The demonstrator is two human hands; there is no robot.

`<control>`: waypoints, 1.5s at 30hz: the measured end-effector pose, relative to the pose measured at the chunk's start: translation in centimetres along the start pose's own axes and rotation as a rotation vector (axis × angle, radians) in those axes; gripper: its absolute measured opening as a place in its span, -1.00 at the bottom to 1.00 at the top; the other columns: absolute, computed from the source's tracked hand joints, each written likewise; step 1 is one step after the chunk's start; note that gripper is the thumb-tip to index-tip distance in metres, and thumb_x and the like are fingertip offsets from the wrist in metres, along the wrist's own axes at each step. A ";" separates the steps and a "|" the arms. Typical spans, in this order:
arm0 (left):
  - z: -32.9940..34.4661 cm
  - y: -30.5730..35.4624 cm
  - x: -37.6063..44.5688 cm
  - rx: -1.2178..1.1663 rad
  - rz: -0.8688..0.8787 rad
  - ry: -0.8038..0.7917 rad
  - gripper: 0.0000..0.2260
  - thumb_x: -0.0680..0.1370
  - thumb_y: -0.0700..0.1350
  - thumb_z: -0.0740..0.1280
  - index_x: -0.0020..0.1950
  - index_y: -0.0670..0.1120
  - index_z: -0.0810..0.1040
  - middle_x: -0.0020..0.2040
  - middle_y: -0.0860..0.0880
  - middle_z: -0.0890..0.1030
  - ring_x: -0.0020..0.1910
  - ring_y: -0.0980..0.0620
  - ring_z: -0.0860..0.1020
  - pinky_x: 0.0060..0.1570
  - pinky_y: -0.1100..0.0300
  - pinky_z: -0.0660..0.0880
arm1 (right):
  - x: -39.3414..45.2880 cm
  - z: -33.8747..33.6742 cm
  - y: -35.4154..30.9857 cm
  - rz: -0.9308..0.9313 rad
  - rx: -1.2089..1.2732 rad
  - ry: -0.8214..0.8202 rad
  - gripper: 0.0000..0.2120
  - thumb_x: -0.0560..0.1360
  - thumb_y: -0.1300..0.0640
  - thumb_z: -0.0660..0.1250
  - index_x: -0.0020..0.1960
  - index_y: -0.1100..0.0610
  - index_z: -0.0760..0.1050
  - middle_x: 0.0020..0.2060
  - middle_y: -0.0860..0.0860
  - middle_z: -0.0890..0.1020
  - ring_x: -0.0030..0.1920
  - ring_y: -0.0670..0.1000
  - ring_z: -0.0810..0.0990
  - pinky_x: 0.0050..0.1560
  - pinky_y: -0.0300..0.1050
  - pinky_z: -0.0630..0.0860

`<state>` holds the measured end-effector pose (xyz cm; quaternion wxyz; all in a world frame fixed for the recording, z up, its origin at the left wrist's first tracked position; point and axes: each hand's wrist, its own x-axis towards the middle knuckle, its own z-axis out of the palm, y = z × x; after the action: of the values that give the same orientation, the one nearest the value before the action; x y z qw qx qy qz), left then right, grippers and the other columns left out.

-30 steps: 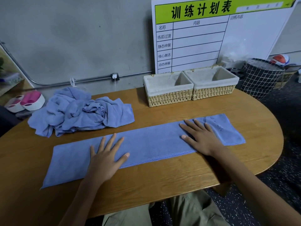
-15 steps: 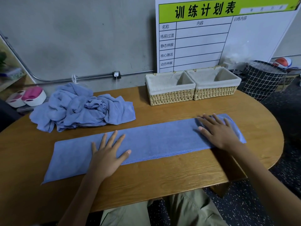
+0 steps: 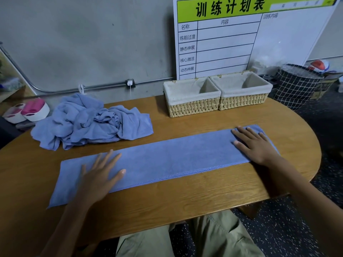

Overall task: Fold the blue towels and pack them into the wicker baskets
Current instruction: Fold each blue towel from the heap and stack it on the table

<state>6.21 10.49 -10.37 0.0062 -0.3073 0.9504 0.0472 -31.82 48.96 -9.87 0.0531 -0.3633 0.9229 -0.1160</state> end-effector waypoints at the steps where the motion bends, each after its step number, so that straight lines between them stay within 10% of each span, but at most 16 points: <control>1: 0.0 -1.3 -0.1 -0.003 -0.012 -0.001 -0.08 0.27 0.63 -0.41 0.59 0.34 -0.07 0.61 0.25 -0.17 0.62 0.08 -0.15 0.50 -0.29 -0.09 | 0.0 0.0 0.0 0.002 -0.002 0.001 -0.04 0.28 -0.62 -0.44 0.59 -0.28 -0.04 0.59 -0.24 -0.06 0.60 -0.09 -0.12 0.55 0.08 -0.14; 22: -0.7 -6.2 -1.3 0.074 -0.125 -0.041 -0.05 0.24 0.63 -0.40 0.59 0.31 -0.16 0.64 0.15 -0.19 0.63 -0.05 -0.15 0.49 -0.31 -0.06 | 0.2 0.2 0.1 -0.004 -0.025 -0.011 -0.19 0.40 -0.50 -0.32 0.59 -0.26 -0.05 0.60 -0.20 -0.04 0.61 -0.07 -0.10 0.55 0.10 -0.13; 28: -1.0 -4.8 -2.3 0.118 -0.124 0.110 -0.24 0.42 0.49 -0.14 0.57 0.25 0.25 0.61 0.03 0.21 0.59 -0.12 0.17 0.43 -0.33 0.12 | 0.6 -1.2 0.2 -0.046 -0.079 -0.043 -0.21 0.46 -0.50 -0.24 0.59 -0.21 0.10 0.59 -0.19 0.07 0.59 -0.02 0.07 0.51 0.16 0.06; 33: -0.8 6.8 -1.0 -0.141 0.168 0.533 -0.60 0.47 0.12 0.17 0.11 -0.01 0.69 0.11 0.04 0.62 0.04 -0.09 0.59 0.07 -0.11 0.48 | 2.2 -3.2 3.2 -0.034 0.021 0.162 -0.57 0.66 -0.15 0.09 0.39 0.01 0.48 0.38 0.05 0.49 0.30 0.15 0.49 0.24 0.17 0.44; 38: 0.4 26.3 2.3 -0.371 0.557 0.386 -0.83 0.51 0.07 0.35 0.00 0.07 0.68 -0.04 0.12 0.57 -0.04 0.03 0.55 -0.05 -0.01 0.52 | 4.4 -4.0 6.5 0.027 0.093 0.165 -0.74 0.62 0.01 0.29 0.23 0.07 0.61 0.11 0.10 0.56 0.11 0.18 0.53 0.15 0.11 0.49; 45: 2.3 42.1 5.2 -0.279 0.689 0.222 -0.67 0.55 0.21 0.35 0.16 0.02 0.60 0.02 0.01 0.50 0.08 -0.06 0.47 0.05 -0.04 0.38 | 7.7 -6.2 8.0 -0.040 0.193 -0.077 -0.77 0.51 0.02 0.46 -0.24 -0.08 0.45 -0.20 0.01 0.52 -0.11 0.07 0.50 -0.14 -0.08 0.36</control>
<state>-22.73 41.63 -9.23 -0.1548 0.0286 0.9773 0.1417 -43.82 50.41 -6.02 0.1210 -0.3793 0.8971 -0.1914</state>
